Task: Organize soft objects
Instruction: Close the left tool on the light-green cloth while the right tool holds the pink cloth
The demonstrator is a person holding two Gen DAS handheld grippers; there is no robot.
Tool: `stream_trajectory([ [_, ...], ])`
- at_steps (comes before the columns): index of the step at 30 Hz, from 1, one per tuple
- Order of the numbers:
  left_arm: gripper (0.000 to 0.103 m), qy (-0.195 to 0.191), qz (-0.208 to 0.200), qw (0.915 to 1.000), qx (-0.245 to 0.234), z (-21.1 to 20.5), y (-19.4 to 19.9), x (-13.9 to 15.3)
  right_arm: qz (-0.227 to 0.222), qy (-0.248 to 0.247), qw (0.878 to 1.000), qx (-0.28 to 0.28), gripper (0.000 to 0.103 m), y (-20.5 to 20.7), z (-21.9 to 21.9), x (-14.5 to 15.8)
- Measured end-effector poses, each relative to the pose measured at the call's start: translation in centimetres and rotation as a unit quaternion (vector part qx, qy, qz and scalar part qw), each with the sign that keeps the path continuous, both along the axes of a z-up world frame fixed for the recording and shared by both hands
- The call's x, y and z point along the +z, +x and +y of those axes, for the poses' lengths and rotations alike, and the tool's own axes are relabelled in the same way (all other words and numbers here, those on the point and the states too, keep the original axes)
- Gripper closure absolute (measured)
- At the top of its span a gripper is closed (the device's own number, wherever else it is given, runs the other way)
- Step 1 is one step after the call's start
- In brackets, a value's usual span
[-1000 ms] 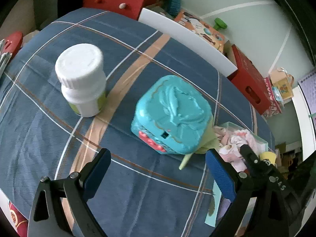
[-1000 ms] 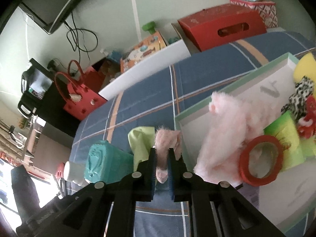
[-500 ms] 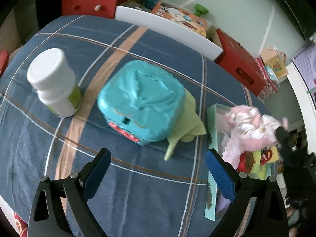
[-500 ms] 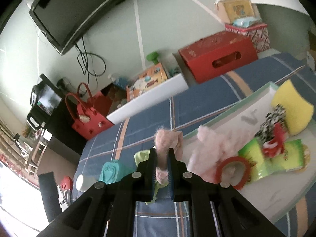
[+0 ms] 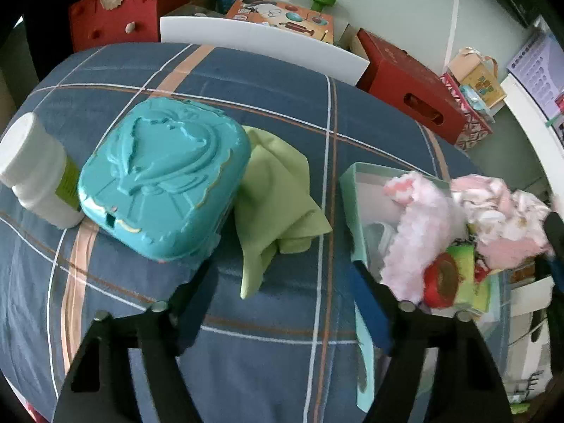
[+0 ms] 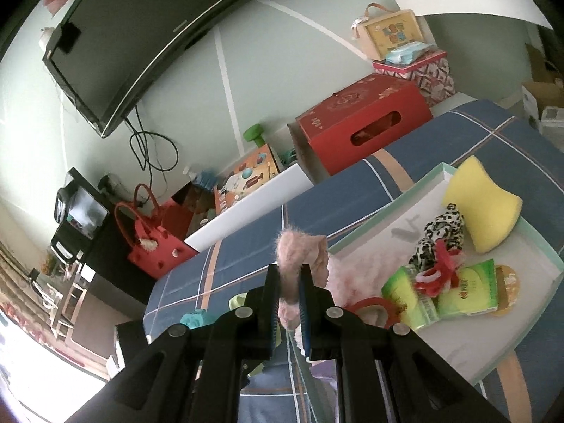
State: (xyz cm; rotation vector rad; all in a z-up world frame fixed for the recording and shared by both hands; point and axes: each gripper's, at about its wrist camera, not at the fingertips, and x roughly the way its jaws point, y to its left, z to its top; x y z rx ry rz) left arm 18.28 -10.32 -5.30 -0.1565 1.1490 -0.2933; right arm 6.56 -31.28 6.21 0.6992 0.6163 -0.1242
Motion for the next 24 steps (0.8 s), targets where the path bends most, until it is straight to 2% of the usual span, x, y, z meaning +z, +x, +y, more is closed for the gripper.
stream_trajectory([
  [4,0.050,0.010,0.001,0.9999,0.009,-0.3,0.5,-0.9,-0.001,0.007,1.000,-0.003,0.092,-0.2,-0.5,-0.1],
  [9,0.077,0.036,-0.003,0.9991,0.023,-0.5,1.2,-2.0,-0.003,0.011,1.000,-0.006,0.092,-0.3,-0.9,-0.2],
  [11,0.089,0.030,0.006,0.9992,0.027,-0.3,1.4,-2.6,-0.004,0.013,1.000,-0.006,0.092,-0.3,-1.0,-0.2],
  [15,0.092,0.017,0.023,0.9990,0.035,0.2,1.7,-3.7,-0.003,0.016,1.000,-0.009,0.092,-0.4,-1.2,-0.4],
  [24,0.097,0.013,0.020,0.9993,0.030,0.4,1.9,-3.5,-0.002,0.016,1.000,-0.009,0.092,-0.5,-1.3,-0.4],
])
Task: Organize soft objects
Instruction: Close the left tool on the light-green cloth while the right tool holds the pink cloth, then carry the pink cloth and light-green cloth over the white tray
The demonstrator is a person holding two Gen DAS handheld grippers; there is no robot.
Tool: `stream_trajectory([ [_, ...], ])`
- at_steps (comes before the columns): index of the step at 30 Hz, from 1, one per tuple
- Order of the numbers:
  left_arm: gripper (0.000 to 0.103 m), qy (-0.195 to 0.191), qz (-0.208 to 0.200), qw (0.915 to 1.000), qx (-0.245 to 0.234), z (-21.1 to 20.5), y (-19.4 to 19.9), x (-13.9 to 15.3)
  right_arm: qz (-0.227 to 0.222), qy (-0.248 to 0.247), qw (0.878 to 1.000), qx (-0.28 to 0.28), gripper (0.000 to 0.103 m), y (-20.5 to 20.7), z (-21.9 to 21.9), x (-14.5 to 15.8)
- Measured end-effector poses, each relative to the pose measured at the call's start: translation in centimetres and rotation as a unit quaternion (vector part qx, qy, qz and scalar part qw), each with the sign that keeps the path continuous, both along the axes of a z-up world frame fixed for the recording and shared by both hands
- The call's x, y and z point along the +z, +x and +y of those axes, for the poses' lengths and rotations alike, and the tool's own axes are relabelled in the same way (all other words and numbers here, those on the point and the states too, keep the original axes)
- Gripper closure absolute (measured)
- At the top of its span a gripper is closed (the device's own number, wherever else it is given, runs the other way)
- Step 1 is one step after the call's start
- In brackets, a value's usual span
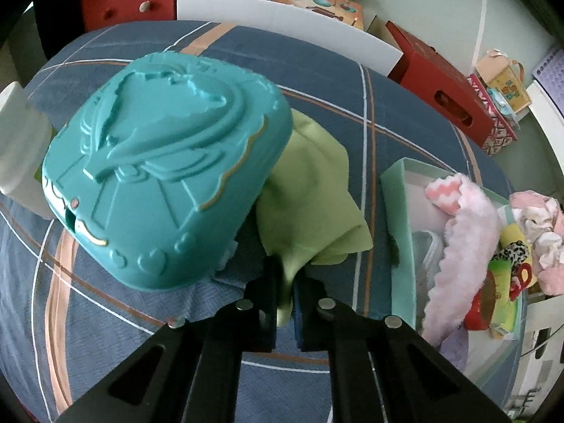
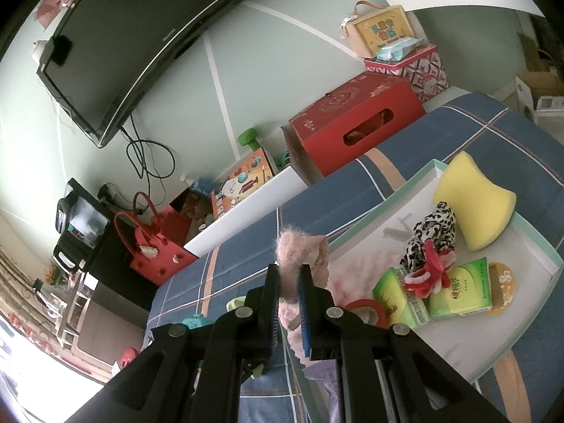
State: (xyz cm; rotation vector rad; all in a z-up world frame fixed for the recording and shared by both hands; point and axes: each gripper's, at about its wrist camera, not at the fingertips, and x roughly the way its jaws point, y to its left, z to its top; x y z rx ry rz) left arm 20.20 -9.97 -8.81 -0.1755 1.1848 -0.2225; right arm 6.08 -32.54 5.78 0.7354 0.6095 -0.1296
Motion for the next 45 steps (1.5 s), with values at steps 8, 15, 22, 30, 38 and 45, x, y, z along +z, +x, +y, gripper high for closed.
stream_trajectory([
  [8,0.098,-0.057,-0.027,0.9975,-0.030,-0.2,-1.5,3.7,-0.001,0.001,1.000,0.001,0.092,0.1,0.0,0.1],
  [15,0.099,-0.087,-0.103,0.9888,-0.064,-0.6,-3.6,8.7,-0.010,0.000,1.000,-0.006,0.092,-0.4,-0.4,0.5],
  [22,0.099,-0.157,-0.163,0.9691,-0.097,-0.5,-5.1,13.9,-0.026,-0.007,0.999,-0.024,0.092,-1.7,-1.4,1.6],
  [30,0.098,-0.111,-0.177,0.9710,-0.117,-1.9,-5.2,14.5,-0.016,-0.015,0.999,-0.049,0.092,-2.5,-2.8,1.7],
  [38,0.050,-0.026,-0.034,0.9971,-0.063,-2.3,-1.0,6.2,-0.011,-0.013,0.999,-0.043,0.092,-2.2,-2.6,1.2],
  [45,0.049,0.026,-0.016,0.9991,-0.030,-3.7,0.9,4.8,-0.012,-0.012,0.999,-0.042,0.092,-2.2,-2.8,1.2],
])
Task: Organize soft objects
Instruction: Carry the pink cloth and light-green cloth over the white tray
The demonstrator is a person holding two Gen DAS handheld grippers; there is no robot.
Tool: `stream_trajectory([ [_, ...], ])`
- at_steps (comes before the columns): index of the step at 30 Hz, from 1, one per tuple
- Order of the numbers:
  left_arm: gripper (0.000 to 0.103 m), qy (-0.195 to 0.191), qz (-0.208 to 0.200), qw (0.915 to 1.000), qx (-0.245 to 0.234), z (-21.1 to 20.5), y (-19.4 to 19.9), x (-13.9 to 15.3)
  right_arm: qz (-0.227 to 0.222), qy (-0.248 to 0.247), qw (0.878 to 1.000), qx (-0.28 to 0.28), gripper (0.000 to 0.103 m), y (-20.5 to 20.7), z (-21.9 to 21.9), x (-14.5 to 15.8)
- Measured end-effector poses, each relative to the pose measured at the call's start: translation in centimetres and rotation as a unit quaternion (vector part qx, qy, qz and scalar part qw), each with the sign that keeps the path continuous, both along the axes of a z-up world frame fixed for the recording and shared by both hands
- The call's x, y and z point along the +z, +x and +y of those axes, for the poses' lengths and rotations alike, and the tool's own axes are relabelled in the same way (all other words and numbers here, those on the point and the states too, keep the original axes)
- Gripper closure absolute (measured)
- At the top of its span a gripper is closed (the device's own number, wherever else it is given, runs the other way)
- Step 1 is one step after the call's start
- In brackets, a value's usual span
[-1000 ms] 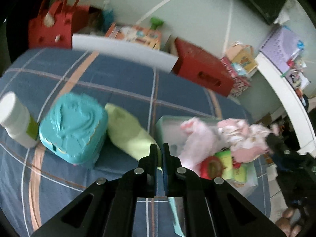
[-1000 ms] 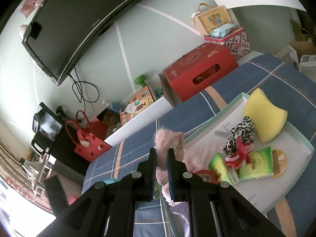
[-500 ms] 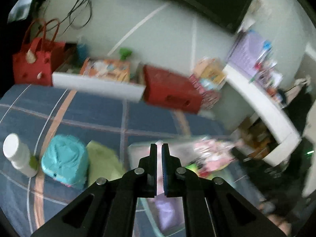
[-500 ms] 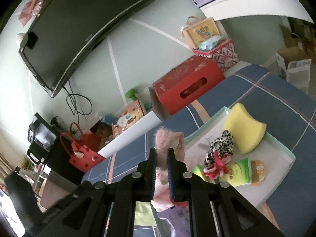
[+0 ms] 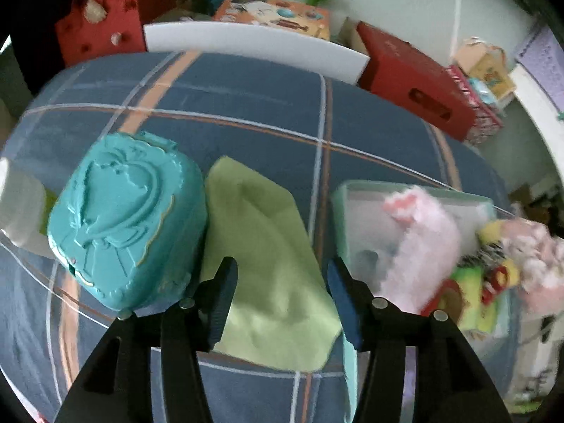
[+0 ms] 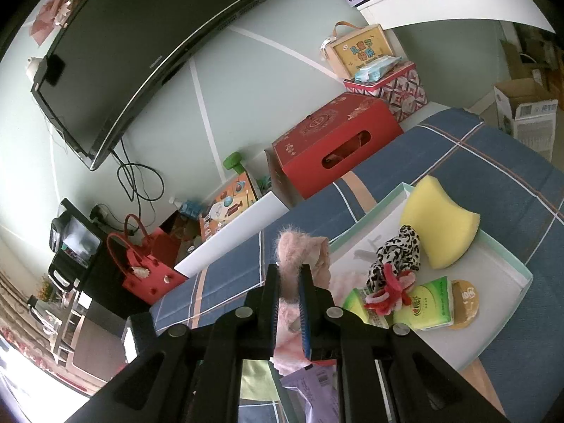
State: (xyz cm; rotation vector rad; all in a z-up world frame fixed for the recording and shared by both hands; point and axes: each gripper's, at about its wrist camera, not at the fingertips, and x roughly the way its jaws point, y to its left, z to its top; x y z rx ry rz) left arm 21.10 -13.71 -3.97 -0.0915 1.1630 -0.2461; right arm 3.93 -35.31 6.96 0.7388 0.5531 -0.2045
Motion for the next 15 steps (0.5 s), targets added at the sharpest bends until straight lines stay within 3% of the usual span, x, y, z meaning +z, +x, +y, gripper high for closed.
stream_trajectory([
  [4,0.049,0.024,0.003,0.9996,0.010,-0.9,0.2,-0.4,-0.001,0.002,1.000,0.000,0.092,0.0,0.1,0.0],
  [7,0.050,0.022,0.023,0.9995,0.008,-1.3,0.2,-1.3,-0.002,0.003,1.000,-0.001,0.092,0.1,0.1,0.0],
  [13,0.069,0.030,0.042,0.9984,0.025,-0.9,0.8,-3.8,-0.004,0.009,1.000,-0.005,0.092,-0.1,-0.2,-0.1],
  [15,0.086,0.032,0.037,0.9984,0.029,-0.7,0.8,-3.7,-0.004,0.010,1.000,-0.005,0.092,-0.2,-0.2,-0.1],
])
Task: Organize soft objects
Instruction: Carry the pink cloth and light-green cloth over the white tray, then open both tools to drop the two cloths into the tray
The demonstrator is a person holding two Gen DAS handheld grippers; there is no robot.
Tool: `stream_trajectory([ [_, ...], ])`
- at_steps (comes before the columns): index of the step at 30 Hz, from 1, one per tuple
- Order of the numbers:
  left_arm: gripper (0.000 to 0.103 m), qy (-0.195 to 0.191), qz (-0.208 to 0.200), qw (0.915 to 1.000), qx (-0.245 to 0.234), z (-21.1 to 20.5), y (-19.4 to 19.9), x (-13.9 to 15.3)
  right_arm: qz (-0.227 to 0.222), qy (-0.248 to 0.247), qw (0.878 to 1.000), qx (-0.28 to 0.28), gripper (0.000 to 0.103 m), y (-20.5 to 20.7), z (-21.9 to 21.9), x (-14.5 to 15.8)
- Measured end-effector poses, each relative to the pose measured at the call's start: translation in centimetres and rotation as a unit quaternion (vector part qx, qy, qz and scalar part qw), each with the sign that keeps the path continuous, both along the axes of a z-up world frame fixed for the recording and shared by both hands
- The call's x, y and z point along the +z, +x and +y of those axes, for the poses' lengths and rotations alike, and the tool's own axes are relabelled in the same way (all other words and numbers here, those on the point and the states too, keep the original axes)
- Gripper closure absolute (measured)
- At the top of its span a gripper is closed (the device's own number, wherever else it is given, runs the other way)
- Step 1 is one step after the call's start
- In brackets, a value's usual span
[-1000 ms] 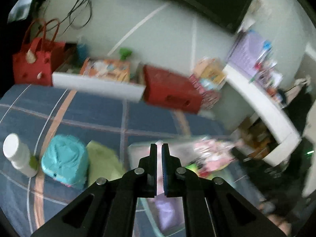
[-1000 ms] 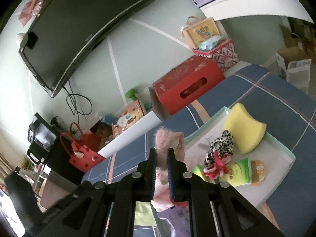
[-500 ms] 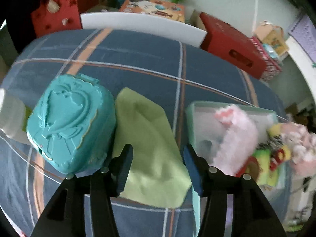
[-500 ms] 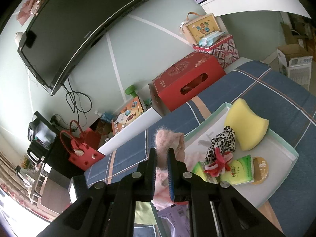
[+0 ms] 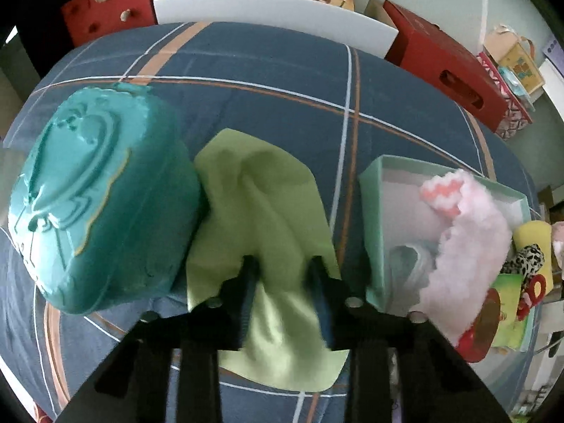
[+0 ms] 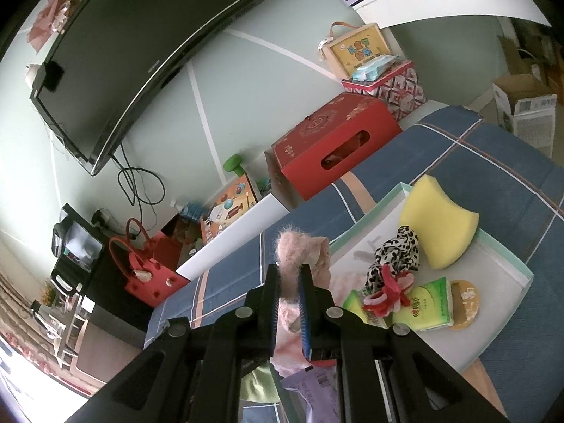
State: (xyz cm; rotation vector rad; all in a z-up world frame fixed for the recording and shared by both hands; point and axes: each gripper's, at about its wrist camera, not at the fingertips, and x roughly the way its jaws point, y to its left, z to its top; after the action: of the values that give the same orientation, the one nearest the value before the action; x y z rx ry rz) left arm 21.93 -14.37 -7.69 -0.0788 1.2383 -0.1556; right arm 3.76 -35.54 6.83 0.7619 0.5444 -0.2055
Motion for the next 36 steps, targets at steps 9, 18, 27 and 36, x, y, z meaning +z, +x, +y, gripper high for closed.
stream_trajectory([
  [9,0.099,-0.070,-0.003,0.9976,0.004,2.5,-0.3,1.1,0.000,0.001,1.000,-0.003,0.092,-0.1,-0.2,-0.2],
  [18,0.099,-0.197,-0.065,0.9732,-0.100,0.6,-4.3,9.0,0.029,-0.008,0.999,-0.020,0.092,-1.0,-1.2,-0.5],
  [27,0.099,-0.223,-0.039,0.9543,-0.195,-4.3,-6.0,8.0,0.085,-0.017,0.996,-0.029,0.092,-2.0,-1.6,-2.2],
  [36,0.093,-0.199,-0.002,0.9597,-0.198,-5.1,-6.9,5.8,0.154,-0.021,0.988,-0.005,0.092,-2.2,-0.7,-5.4],
])
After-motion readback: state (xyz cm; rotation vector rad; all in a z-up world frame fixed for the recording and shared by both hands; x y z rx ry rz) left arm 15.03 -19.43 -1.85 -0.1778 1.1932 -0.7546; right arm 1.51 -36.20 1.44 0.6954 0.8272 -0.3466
